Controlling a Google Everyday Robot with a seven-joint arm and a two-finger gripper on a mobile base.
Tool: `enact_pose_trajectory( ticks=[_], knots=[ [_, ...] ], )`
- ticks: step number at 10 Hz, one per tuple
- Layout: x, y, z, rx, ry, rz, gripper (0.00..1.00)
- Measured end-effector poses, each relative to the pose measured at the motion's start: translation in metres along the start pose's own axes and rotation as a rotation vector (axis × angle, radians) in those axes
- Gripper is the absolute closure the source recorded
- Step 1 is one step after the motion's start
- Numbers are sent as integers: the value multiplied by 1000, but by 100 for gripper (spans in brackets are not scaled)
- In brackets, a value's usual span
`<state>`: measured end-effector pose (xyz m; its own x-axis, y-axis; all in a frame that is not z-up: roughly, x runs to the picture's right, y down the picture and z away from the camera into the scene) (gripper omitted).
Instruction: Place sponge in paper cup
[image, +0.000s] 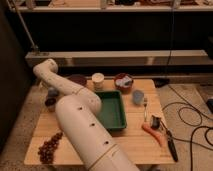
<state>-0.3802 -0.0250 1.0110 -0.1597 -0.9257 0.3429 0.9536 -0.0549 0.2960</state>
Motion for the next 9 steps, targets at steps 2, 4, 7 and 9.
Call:
enact_pose_trajectory(
  ticks=[2, 4, 7, 9],
  knots=[
    [-2, 0, 2, 4, -9, -6, 38],
    [-5, 5, 3, -6, -35, -3, 59],
    [-8, 4, -1, 45, -54, -34, 92],
    [-5, 4, -12, 91, -60, -49, 100]
  ],
)
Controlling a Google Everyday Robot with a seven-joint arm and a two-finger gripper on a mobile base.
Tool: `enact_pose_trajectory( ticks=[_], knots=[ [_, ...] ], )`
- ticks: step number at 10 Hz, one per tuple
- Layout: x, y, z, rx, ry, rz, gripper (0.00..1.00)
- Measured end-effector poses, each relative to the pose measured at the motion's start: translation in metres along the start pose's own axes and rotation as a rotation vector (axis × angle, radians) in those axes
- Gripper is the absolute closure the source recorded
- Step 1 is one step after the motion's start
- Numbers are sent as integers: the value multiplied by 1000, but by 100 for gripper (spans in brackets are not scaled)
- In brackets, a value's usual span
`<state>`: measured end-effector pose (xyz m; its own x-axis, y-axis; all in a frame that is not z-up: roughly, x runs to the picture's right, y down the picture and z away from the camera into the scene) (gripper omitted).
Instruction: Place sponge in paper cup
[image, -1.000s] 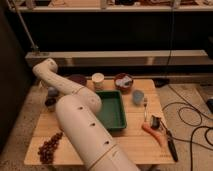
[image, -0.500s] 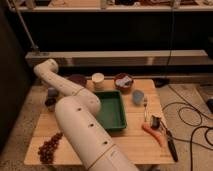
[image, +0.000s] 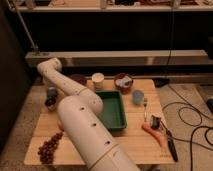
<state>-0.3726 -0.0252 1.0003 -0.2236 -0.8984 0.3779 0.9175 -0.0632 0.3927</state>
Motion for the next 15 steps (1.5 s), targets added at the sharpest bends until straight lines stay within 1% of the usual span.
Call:
enact_pose_trajectory(
  ticks=[1, 3, 5, 6, 7, 8, 9, 10, 11, 12, 13, 15],
  knots=[
    [5, 2, -15, 26, 5, -8, 100],
    [16, 7, -55, 67, 28, -23, 100],
    [26, 20, -114, 124, 76, -30, 100],
    [29, 27, -137, 147, 96, -32, 100],
    [33, 36, -175, 177, 128, -41, 100],
    [33, 44, -198, 187, 146, -45, 100],
    [33, 52, -214, 192, 157, -44, 100],
    [33, 63, -228, 193, 167, -37, 100],
    [33, 70, -236, 191, 173, -26, 100],
    [31, 77, -239, 184, 175, -7, 100],
    [28, 90, -240, 175, 178, 16, 100],
    [14, 142, -238, 135, 175, 96, 100]
  ],
)
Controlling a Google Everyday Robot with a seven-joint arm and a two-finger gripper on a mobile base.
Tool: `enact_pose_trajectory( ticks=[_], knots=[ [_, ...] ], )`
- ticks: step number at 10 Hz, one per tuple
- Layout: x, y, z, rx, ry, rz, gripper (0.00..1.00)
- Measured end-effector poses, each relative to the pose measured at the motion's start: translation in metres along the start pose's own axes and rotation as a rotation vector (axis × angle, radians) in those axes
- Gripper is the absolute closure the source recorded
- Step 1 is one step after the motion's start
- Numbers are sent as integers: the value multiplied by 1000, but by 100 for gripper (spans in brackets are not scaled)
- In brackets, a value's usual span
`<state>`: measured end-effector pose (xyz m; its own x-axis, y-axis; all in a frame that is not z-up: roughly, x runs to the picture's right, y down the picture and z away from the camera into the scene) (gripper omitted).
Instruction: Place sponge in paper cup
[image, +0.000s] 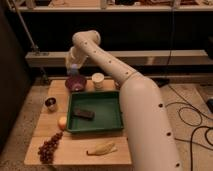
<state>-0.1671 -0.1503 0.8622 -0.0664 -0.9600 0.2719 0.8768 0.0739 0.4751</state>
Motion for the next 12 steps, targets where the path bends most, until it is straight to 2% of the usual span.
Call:
enact_pose_trajectory(
  ticks=[2, 5, 7, 8, 9, 12],
  knots=[
    [-12, 47, -6, -44, -2, 76, 100],
    [-46, 127, -15, -126, -8, 226, 100],
    [-71, 177, -28, -178, -3, 325, 100],
    [-79, 194, -35, -199, 2, 354, 100],
    [-92, 221, -52, -233, 11, 405, 100],
    [-114, 272, -94, -304, 36, 495, 100]
  ],
)
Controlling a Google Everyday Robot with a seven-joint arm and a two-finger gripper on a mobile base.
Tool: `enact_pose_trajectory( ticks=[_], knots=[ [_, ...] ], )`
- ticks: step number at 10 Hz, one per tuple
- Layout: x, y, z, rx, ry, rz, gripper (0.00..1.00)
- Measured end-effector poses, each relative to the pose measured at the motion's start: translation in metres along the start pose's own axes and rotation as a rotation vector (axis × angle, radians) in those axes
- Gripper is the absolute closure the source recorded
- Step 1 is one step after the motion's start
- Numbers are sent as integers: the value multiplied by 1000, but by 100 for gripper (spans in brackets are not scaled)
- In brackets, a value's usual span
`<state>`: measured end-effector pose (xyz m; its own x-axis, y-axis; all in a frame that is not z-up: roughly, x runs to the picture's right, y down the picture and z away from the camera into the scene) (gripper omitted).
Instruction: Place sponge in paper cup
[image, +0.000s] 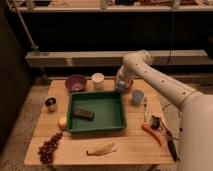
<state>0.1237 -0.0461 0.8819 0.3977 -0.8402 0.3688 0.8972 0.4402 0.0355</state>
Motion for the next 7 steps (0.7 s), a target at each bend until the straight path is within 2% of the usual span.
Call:
enact_pose_trajectory(
  ticks=[1, 2, 4, 7],
  knots=[
    [6, 27, -12, -16, 16, 29, 100],
    [10, 37, -18, -13, 25, 43, 100],
    [17, 45, -33, 13, 52, 40, 100],
    [17, 41, -33, 17, 52, 35, 100]
  ],
)
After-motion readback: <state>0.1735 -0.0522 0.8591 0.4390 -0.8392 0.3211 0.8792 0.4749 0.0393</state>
